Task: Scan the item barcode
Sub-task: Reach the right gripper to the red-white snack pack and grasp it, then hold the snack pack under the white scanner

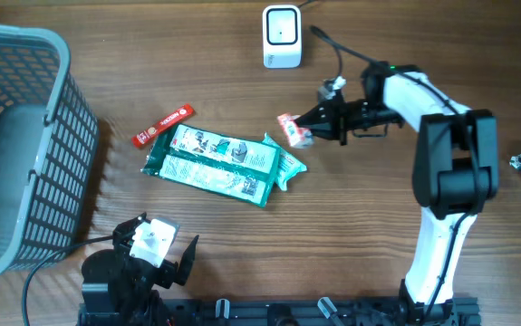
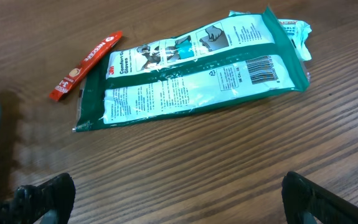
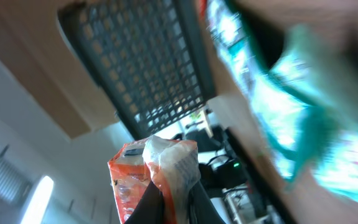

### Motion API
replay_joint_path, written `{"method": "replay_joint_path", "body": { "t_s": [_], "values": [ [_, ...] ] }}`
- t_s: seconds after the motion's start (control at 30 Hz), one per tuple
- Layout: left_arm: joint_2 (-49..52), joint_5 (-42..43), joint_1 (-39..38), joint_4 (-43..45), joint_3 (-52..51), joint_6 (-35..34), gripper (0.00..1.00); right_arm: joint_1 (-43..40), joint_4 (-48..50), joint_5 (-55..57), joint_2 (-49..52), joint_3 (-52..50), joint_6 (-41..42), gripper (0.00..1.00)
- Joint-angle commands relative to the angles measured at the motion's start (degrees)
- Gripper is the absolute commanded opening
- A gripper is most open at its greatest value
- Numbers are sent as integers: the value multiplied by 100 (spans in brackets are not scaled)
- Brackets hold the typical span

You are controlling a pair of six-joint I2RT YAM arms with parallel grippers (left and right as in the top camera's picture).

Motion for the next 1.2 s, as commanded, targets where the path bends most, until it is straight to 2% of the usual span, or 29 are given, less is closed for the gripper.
{"method": "replay_joint_path", "body": {
  "t_s": [0.0, 0.27, 0.37, 0.5, 0.73, 0.87, 0.93, 1.0, 1.07, 1.1, 1.17],
  "values": [
    [-15, 92, 35, -2, -28, 31, 100, 461, 2, -793, 85, -9, -35, 5],
    [-15, 92, 35, -2, -28, 31, 100, 1126, 520, -800, 83, -9, -42, 5],
    [-15, 92, 35, -2, -28, 31, 100, 1220, 575, -385, 68, -9, -321, 5],
    [-15, 92, 35, -2, -28, 31, 100, 1469, -177, 1427, -267, -9, -363, 4],
    [-15, 92, 35, -2, -28, 31, 100, 1690, -1497, 2365, -1869, -9, -1178, 5],
    [-15, 90, 35, -2, -28, 31, 100, 1698, -2500, 2673, -2911, -24, -2157, 5],
    [-15, 92, 35, -2, -28, 31, 100, 1794, -2404, 3477, -3410, -125, -1714, 5],
    [-15, 90, 35, -2, -28, 31, 100, 2031, -1659, 4546, -3783, -225, -560, 5],
    [-15, 92, 35, -2, -28, 31, 100, 2420, -780, 6763, -3947, -254, 1045, 5],
    [-15, 92, 35, -2, -28, 31, 100, 2712, -326, 8507, -3943, -254, 1818, 5],
    [-15, 90, 35, -2, -28, 31, 100, 3012, 361, 10509, -3847, -258, 2356, 5]
  ]
}}
